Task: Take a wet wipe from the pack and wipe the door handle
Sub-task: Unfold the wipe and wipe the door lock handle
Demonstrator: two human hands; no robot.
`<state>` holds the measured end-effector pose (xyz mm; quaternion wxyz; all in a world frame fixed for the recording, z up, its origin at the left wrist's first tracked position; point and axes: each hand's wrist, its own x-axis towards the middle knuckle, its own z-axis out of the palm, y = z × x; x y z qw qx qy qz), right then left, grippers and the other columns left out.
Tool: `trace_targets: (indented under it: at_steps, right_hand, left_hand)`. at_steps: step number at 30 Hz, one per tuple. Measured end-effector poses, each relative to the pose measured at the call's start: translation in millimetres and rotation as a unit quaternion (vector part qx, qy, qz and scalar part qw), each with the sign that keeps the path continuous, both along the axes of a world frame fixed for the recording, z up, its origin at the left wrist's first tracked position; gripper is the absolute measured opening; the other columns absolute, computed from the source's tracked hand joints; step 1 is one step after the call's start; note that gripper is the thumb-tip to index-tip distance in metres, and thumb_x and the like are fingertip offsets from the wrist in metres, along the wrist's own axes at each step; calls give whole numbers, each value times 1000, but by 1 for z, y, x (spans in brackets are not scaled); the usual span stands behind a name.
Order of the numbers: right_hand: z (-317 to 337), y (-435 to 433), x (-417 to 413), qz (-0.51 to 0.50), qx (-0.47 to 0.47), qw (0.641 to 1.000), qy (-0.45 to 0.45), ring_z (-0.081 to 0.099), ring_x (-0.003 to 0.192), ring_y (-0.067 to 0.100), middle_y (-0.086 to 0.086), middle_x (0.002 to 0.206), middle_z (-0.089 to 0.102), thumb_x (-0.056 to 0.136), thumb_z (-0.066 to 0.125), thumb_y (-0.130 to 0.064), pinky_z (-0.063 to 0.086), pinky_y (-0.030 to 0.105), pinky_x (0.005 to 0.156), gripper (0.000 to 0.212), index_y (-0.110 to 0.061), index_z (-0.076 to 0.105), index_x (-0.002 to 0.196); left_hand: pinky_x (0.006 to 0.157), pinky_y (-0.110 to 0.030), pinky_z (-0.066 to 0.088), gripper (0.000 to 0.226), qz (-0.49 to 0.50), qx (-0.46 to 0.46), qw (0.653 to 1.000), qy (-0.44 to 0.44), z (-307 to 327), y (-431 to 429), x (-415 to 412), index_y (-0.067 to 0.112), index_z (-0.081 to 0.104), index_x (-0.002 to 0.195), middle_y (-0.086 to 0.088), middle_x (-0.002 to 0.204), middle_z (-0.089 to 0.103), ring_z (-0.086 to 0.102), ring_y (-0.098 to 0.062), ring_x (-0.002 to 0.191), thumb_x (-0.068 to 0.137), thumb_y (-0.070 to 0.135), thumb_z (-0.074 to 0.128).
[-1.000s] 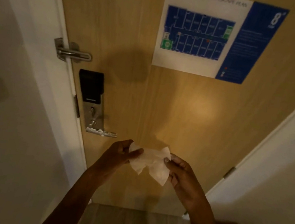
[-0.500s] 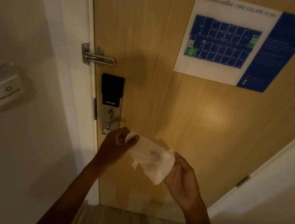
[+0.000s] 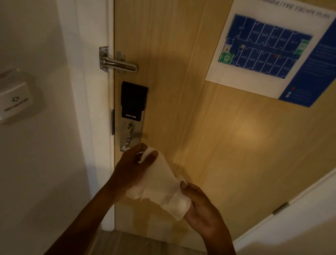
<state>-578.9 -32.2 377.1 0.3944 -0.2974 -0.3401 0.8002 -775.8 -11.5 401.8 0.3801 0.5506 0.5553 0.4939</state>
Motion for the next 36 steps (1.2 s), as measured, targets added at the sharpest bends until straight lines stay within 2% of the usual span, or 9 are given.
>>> trace_targets:
  at_steps: [5,10,14,16,21,25,28,32,36]
  right_hand:
    - [-4,3,-2,-29,-19,999,-40,55,122,34,21,130,59,79,74,-23,35,50,110,55,0,58,126]
    - [-4,6,-15,-67,24,988,-138,63,113,28,14,121,66,58,87,-40,46,45,101,77,-7,58,123]
    - [-6,11,-27,-123,67,958,-251,67,104,26,8,111,72,58,89,-28,51,50,95,66,-13,63,117]
    - [-6,14,-28,-150,71,949,-268,67,103,23,6,110,72,69,82,-14,51,48,95,52,-14,63,117]
    - [-5,20,-19,-135,109,945,-277,68,102,21,5,109,73,78,69,-2,53,41,93,42,-15,64,118]
    - [-6,26,-15,-218,132,903,-345,70,93,19,2,97,75,82,62,2,57,36,82,32,-24,72,98]
    - [-5,27,-11,-267,131,886,-356,72,83,16,4,89,76,83,63,2,59,30,69,25,-20,75,87]
    - [2,30,5,-242,92,921,-291,72,83,18,6,92,75,89,55,2,57,31,71,23,-10,73,98]
    - [7,39,19,-174,23,955,-238,71,80,17,5,95,73,93,46,0,55,33,73,26,-11,66,106]
  left_hand:
    - [64,-19,48,9,-5,10,1000,-6,0,1,-9,28,56,90,2,96,64,62,-11,88,92,37,54]
    - [75,-34,58,31,-33,0,998,-50,1,0,-11,23,59,95,-6,102,68,67,-19,93,80,50,54]
    - [72,-29,58,31,-32,6,999,-42,3,3,-13,26,58,94,-5,99,67,68,-18,90,78,52,54]
    - [69,-26,58,23,-29,7,999,-39,3,6,-16,26,58,93,-5,98,67,68,-18,88,82,47,55]
    - [65,-22,55,27,5,-11,1000,-25,0,9,-25,18,59,103,2,95,65,66,-13,86,89,42,57]
    - [63,-24,51,28,29,-14,999,-21,0,8,-29,17,59,103,5,93,65,63,-13,86,90,41,55]
    - [61,-22,49,23,36,-21,998,-36,0,7,-33,18,60,99,5,91,65,63,-14,85,91,38,55]
    - [63,-30,53,21,64,-23,997,-44,-5,5,-42,18,61,93,-3,91,66,63,-19,82,93,37,54]
    - [60,-30,50,24,111,-46,988,-93,-19,0,-47,18,58,83,-4,85,66,60,-18,74,93,39,53]
